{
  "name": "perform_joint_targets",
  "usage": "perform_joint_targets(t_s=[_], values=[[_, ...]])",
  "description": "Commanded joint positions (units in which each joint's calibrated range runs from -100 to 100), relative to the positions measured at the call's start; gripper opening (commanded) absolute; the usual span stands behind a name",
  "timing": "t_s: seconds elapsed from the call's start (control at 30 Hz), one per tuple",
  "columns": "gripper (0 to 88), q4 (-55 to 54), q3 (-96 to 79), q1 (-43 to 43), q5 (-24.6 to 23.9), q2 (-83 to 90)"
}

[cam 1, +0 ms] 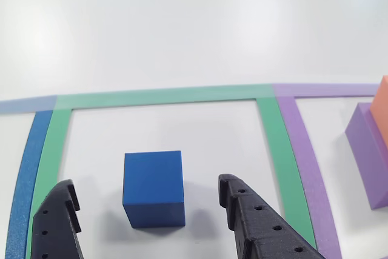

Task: Tower of hanoi

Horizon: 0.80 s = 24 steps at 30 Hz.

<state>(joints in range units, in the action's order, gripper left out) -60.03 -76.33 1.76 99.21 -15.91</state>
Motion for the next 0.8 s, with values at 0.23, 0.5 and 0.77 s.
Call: perform_joint_targets(t_s=[0.23, 0.5, 0.77], values=[[17.7, -2.09, 4.41, -1.42, 0.79, -3.32], [10.2, -2.09, 4.77, -1.95, 0.79, -4.12], [3.6, -1.85, 4.31, -2.41, 0.79, -4.28]])
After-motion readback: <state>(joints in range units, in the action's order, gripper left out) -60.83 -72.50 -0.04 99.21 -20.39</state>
